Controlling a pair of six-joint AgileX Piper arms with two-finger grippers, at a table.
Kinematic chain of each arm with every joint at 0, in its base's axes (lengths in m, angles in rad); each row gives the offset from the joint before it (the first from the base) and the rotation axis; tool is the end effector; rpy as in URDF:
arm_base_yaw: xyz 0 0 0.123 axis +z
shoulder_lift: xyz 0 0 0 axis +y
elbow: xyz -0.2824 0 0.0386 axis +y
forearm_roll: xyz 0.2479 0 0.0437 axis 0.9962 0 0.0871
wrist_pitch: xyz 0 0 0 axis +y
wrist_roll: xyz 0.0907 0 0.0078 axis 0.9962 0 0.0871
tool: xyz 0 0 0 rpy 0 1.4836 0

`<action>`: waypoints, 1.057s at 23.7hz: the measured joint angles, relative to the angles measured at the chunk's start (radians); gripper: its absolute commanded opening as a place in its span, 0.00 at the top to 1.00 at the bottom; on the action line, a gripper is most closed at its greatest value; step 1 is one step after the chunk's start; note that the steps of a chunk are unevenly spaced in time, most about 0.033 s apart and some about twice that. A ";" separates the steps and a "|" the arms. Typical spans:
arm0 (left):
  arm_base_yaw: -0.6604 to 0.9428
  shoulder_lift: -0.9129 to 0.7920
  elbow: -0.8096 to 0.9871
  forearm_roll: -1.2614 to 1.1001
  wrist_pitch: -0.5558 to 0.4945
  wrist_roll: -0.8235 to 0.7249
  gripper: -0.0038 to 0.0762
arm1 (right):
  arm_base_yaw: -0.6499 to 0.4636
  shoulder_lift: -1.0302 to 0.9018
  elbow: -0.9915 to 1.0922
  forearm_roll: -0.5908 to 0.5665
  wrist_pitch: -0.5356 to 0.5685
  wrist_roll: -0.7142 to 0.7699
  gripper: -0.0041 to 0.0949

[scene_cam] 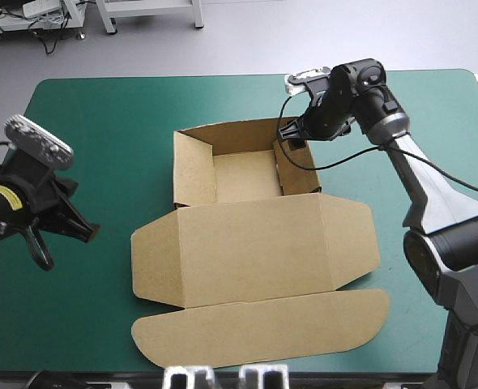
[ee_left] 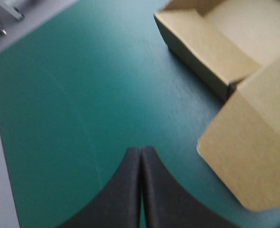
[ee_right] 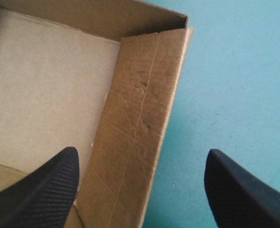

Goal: Fold the box

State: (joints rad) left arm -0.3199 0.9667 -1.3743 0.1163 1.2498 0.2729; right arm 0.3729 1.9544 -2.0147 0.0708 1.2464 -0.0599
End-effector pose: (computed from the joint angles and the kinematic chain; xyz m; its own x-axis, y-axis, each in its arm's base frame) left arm 0.1432 -0.0369 0.4538 -0.5462 0.5001 -0.6720 0.4229 0.8571 0.2941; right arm 0.3959 0.1614 0.3481 -0.8140 -0.3584 -0.4572 -0.4226 0.9053 0.0427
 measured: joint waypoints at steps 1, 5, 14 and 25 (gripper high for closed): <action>0.000 -0.023 0.096 0.013 0.000 -0.008 0.96 | 0.000 0.051 0.001 0.001 -0.002 0.000 0.28; 0.000 -0.072 0.235 0.030 0.000 -0.057 0.96 | 0.000 0.172 0.002 0.015 -0.006 -0.011 0.52; 0.000 -0.091 0.254 0.043 -0.001 -0.080 0.96 | -0.027 0.226 -0.049 0.027 -0.010 -0.129 0.98; 0.000 -0.091 0.254 0.045 -0.001 -0.106 0.96 | -0.401 0.226 -0.162 -0.021 -0.008 -0.158 0.98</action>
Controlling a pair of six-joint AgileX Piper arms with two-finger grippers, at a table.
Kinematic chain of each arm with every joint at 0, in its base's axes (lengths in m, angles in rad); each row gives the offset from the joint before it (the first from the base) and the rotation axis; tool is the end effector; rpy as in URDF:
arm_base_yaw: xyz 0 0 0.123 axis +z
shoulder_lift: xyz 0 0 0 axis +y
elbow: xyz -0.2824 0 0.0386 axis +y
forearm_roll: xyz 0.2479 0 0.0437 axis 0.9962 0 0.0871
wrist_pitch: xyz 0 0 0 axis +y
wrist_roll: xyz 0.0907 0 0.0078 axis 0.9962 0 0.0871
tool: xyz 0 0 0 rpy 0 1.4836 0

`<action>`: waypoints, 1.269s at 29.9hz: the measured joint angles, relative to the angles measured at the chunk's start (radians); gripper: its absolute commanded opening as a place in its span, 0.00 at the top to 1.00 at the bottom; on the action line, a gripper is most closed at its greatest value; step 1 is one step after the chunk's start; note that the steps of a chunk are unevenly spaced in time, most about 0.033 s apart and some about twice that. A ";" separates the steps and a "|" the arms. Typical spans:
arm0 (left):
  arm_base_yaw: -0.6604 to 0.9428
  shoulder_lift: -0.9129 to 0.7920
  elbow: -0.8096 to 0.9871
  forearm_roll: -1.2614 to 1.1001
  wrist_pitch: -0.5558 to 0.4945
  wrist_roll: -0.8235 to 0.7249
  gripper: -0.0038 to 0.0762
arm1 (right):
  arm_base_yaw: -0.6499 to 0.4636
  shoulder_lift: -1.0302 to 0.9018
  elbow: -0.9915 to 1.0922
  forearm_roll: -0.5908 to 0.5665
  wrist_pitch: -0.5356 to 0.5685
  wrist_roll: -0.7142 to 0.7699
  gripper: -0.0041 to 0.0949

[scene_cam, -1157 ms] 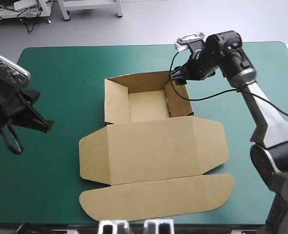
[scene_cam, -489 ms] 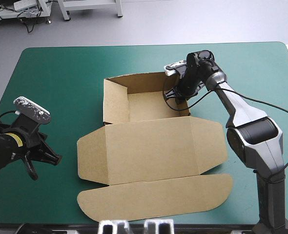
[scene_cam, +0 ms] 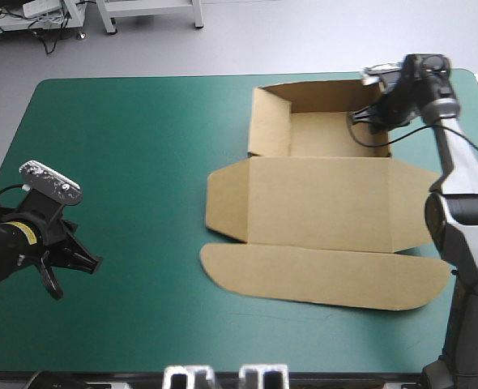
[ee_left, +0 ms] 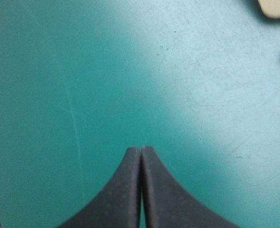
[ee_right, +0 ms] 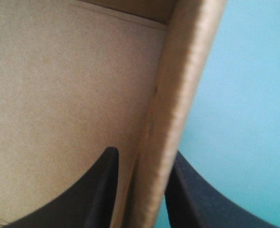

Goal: Fold the box

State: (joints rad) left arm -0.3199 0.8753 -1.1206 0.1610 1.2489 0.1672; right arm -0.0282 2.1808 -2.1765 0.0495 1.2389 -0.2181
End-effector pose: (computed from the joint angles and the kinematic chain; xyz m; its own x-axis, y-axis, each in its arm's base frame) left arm 0.1311 -0.0288 0.3959 -0.6848 0.4526 -0.5712 0.3800 0.8905 0.2501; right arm 0.4780 -0.0092 0.2917 -0.8980 -0.1751 -0.4037 -0.1744 0.9839 -0.0390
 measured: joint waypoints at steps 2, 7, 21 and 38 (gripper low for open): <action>0.000 0.000 0.000 0.000 0.000 0.000 0.96 | -0.100 0.000 -0.001 0.012 0.000 0.015 0.98; 0.000 0.000 0.000 0.000 0.000 0.000 0.96 | -0.332 0.000 -0.001 0.068 0.001 0.023 0.98; 0.000 0.000 0.000 -0.010 0.000 -0.008 0.96 | -0.516 -0.001 0.012 0.203 0.001 -0.101 0.38; 0.000 0.000 0.000 -0.020 0.000 -0.017 0.96 | -0.541 -0.295 0.019 0.404 0.006 -0.030 0.47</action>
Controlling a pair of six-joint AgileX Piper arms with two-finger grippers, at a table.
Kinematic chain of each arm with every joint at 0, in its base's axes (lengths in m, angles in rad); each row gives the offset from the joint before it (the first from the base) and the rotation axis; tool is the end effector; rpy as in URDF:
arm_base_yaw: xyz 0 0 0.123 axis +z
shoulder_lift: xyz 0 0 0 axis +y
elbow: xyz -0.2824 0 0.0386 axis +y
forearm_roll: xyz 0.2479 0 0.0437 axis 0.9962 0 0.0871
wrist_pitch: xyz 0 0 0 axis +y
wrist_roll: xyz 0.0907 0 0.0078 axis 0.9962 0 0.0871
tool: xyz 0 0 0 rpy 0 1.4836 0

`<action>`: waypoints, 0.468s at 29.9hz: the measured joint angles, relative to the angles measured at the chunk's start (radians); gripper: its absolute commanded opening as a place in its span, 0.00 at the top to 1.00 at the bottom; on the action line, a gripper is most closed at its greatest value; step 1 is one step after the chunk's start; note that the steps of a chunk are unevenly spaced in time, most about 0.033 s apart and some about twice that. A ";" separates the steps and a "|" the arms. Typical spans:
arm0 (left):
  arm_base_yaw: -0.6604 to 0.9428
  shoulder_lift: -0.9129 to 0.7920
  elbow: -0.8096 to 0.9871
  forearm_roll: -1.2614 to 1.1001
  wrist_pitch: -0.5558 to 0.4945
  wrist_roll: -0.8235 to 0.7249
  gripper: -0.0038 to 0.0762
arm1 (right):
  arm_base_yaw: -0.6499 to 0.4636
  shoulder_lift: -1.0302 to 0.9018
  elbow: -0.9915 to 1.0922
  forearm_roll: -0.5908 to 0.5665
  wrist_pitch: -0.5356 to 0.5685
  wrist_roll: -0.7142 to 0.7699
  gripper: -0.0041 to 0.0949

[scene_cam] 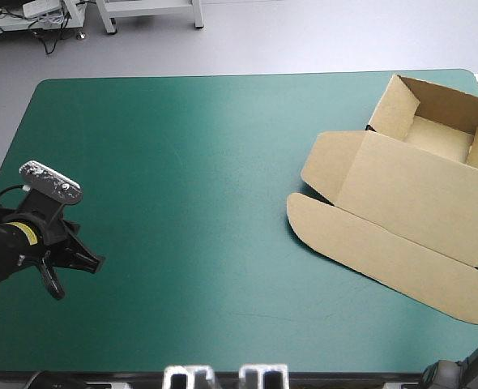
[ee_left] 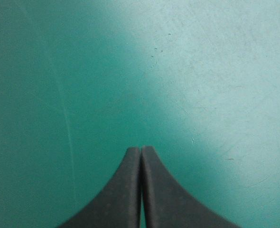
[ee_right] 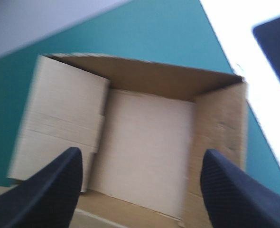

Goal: Fold the box

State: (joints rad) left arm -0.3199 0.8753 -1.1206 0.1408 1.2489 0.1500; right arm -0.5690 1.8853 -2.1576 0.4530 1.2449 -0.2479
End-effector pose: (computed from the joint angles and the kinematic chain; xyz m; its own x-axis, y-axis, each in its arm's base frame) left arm 0.1306 -0.0305 0.3956 -0.6918 0.4313 -0.5791 0.3755 0.8999 0.2217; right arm 0.3620 -0.1867 0.4260 -0.6554 0.3185 -0.6848 0.2000 0.9476 0.2493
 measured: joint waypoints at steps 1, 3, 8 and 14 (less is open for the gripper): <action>0.000 0.000 0.000 0.000 0.000 0.000 0.96 | 0.001 -0.043 0.000 0.068 0.000 -0.005 0.53; 0.000 0.000 0.000 0.000 0.000 0.000 0.96 | 0.009 -0.107 0.000 0.165 0.000 -0.035 0.68; 0.000 0.000 0.019 0.002 0.000 0.014 0.96 | 0.094 -0.264 0.000 0.258 0.000 -0.147 0.97; 0.000 0.000 0.094 -0.047 -0.051 0.018 0.96 | 0.341 -0.438 0.091 0.190 0.000 -0.168 0.98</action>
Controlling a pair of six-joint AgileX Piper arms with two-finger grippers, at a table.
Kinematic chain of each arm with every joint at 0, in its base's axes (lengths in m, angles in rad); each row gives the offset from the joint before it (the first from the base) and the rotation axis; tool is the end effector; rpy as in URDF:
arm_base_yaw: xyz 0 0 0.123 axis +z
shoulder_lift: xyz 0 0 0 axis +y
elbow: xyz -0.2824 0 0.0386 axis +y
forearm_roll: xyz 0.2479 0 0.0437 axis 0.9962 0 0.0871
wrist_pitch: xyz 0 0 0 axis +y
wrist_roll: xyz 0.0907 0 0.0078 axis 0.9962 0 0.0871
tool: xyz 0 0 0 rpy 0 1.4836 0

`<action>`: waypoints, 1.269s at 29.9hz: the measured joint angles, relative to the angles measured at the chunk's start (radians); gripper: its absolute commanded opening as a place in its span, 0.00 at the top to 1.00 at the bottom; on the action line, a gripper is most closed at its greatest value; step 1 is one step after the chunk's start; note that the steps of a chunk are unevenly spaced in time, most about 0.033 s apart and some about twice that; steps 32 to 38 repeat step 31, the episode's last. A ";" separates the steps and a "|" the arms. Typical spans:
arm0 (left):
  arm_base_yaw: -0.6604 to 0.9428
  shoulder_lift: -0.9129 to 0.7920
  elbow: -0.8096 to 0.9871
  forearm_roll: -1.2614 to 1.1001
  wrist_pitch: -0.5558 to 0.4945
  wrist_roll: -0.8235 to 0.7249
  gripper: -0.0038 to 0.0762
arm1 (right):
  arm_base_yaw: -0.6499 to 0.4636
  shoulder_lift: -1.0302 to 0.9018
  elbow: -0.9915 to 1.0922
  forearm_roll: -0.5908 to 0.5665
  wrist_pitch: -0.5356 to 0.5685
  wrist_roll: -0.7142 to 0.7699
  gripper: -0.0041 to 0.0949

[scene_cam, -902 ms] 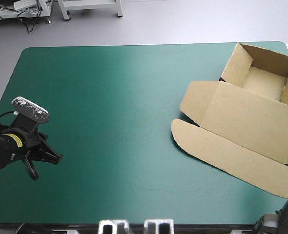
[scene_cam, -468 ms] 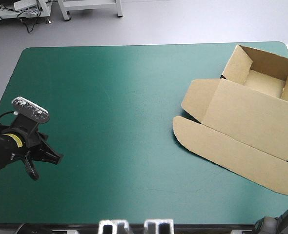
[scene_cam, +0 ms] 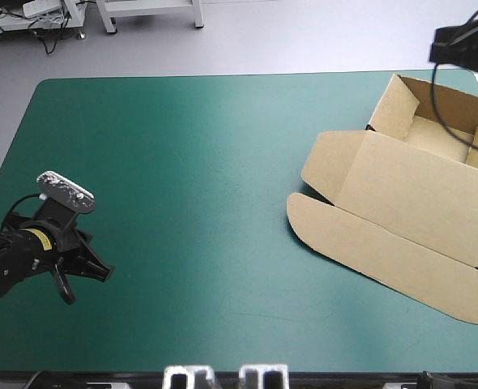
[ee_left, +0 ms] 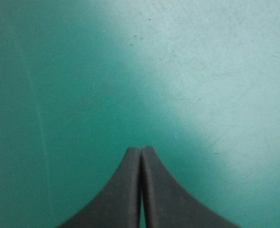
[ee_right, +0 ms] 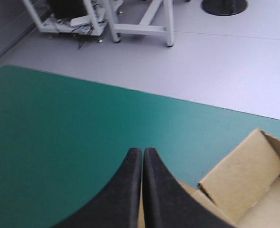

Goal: Fold the box

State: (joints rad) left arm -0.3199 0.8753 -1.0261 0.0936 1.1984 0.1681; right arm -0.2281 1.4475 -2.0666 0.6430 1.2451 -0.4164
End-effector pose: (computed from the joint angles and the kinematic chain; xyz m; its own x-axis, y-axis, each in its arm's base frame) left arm 0.1346 -0.0362 0.3707 -0.7078 0.4453 -0.5484 0.4165 0.8901 0.1852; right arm 0.2523 -0.0055 0.5537 -0.3743 -0.0653 -0.9250 -0.3821 0.9197 0.0897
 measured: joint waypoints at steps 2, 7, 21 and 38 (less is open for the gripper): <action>0.000 0.000 0.028 -0.020 -0.043 0.000 0.96 | 0.100 -0.064 0.075 -0.052 0.001 -0.005 0.98; 0.000 0.000 0.063 -0.044 -0.084 0.008 0.96 | 0.285 -0.221 0.324 -0.183 0.001 -0.007 0.98; 0.000 -0.056 0.157 -0.061 -0.084 0.029 0.96 | 0.364 -0.558 1.020 -0.435 -0.001 0.066 0.98; 0.000 -0.099 0.278 -0.102 -0.091 0.026 0.96 | 0.367 -0.747 1.255 -0.509 -0.035 0.092 0.98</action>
